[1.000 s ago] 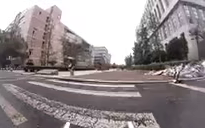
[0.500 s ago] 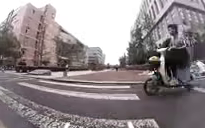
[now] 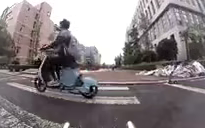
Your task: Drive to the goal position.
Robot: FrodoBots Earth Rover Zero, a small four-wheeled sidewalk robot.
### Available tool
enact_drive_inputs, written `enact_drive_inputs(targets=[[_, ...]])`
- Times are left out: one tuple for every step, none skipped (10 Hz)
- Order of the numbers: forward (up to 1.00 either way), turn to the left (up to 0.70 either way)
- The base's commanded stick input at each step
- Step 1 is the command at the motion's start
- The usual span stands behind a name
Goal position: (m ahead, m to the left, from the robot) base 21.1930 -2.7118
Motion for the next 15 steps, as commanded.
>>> enact_drive_inputs(targets=[[0.0,0.0],[0.0,0.0],[0.0,0.0],[0.0,0.0],[0.0,0.0],[0.0,-0.42],[0.0,-0.45],[0.0,-0.45],[0.0,-0.45],[0.0,-0.45],[0.0,-0.45],[0.0,-0.45],[0.0,-0.45],[0.0,-0.45],[0.0,-0.45]])
